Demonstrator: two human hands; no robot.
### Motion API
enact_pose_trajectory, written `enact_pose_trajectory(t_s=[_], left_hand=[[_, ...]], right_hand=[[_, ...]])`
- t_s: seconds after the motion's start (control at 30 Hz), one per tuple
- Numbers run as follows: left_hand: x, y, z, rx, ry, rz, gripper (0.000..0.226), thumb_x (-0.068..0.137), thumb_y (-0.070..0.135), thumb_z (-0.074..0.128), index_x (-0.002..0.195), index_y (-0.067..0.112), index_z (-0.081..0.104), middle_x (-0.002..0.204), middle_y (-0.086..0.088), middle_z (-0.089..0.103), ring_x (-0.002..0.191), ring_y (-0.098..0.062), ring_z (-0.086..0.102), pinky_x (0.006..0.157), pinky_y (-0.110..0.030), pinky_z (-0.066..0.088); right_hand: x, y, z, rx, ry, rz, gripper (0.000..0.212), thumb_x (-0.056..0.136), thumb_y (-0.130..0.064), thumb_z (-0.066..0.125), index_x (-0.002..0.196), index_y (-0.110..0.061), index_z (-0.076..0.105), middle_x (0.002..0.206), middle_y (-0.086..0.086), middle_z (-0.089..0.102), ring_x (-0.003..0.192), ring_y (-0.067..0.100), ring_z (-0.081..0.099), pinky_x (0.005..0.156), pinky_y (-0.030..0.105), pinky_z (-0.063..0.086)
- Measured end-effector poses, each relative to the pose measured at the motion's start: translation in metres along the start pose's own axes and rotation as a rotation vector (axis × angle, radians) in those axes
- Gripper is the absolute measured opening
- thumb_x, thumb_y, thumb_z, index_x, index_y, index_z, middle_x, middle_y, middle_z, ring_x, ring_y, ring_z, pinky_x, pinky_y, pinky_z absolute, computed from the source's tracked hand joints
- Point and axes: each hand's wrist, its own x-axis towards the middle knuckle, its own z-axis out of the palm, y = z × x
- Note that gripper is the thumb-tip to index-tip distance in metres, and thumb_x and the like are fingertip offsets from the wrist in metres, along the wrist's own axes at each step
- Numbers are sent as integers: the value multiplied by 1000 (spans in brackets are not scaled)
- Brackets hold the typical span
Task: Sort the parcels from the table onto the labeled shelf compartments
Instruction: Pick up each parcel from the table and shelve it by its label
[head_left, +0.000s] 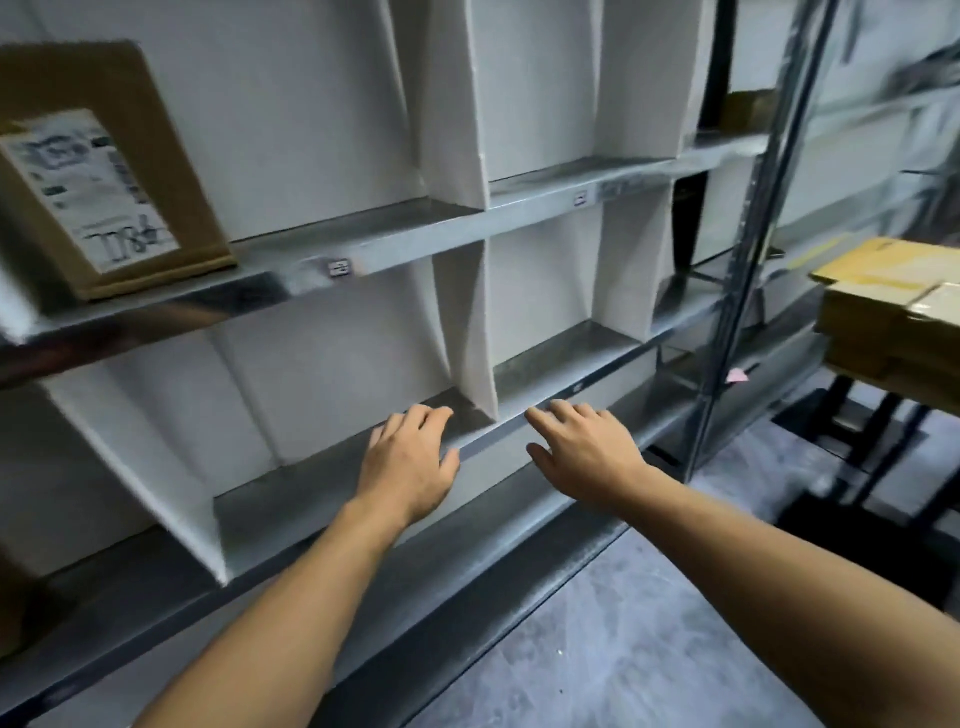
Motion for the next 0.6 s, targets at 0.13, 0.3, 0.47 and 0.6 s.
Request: enact_pose_trajectory(t_s=[0.13, 0.3, 0.47, 0.6], left_hand=[[40, 78, 29, -58, -30, 100, 44, 94, 38, 49, 136, 26, 46, 132, 2, 51, 117, -24, 47, 101, -38, 35], [92, 188, 63, -108, -64, 228, 47, 94, 39, 49, 139, 26, 44, 135, 1, 50, 121, -25, 47, 101, -38, 35], [140, 303, 95, -198, -78, 350, 48, 94, 40, 50, 140, 26, 44, 137, 3, 49, 123, -24, 45, 105, -39, 33], [161, 385, 117, -249, -104, 427, 49, 95, 40, 49, 141, 26, 42, 138, 2, 48, 124, -23, 44, 108, -40, 33]], right_hand=[[-30, 80, 0, -72, -18, 113, 42, 96, -48, 46, 128, -21, 49, 117, 8, 59, 103, 36, 61, 81, 42, 48], [-72, 192, -9, -116, -27, 285, 40, 93, -50, 38, 117, -21, 54, 109, 7, 61, 103, 34, 62, 81, 42, 49], [-117, 301, -18, -173, -56, 409, 43, 97, -53, 41, 126, -23, 49, 126, 8, 57, 119, 32, 55, 93, 44, 45], [-149, 370, -25, -220, -91, 507, 45, 97, -54, 39, 130, -24, 49, 132, 8, 55, 124, 31, 52, 94, 44, 44]])
